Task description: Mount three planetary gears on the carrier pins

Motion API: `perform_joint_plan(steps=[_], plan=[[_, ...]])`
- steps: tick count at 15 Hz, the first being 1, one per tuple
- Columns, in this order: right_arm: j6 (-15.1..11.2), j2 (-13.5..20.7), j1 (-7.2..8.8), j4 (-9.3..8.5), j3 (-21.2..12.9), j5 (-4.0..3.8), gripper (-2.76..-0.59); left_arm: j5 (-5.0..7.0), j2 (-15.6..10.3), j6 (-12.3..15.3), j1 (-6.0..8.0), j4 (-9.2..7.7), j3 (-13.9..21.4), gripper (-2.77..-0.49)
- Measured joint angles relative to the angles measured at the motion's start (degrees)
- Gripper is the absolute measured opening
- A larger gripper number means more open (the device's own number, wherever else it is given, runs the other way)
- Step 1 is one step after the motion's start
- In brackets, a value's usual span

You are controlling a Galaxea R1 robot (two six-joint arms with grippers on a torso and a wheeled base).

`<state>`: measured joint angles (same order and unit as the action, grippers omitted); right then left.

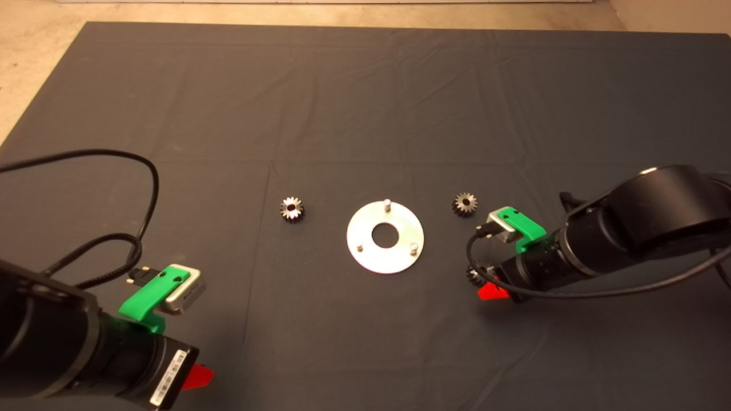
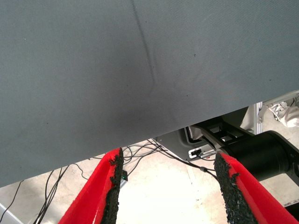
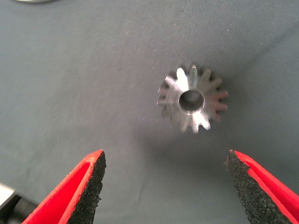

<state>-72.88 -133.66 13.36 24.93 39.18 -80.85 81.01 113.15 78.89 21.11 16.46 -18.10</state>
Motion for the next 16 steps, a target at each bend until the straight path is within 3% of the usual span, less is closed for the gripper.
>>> perform_joint_plan(steps=[2, 10, 13, 16], plan=[[0.7, -1.2, -0.80, 0.69, 1.5, 0.00, -1.44, 0.00, 0.0, 0.1, 0.00, 0.01, 0.0, -1.95], [4.7, -1.3, -0.79, 0.97, 2.0, -0.79, -1.44, -0.02, 0.0, 0.2, 0.00, 0.02, 0.0, -1.95], [5.5, -2.1, -0.79, 1.14, 2.0, -1.95, -1.44, -0.02, 0.0, 0.2, 0.00, 0.00, 0.0, -1.95], [7.4, -3.2, -0.79, 1.87, 2.7, -4.38, -1.44, -0.02, -0.1, 0.2, 0.00, 0.00, 0.0, -1.95]])
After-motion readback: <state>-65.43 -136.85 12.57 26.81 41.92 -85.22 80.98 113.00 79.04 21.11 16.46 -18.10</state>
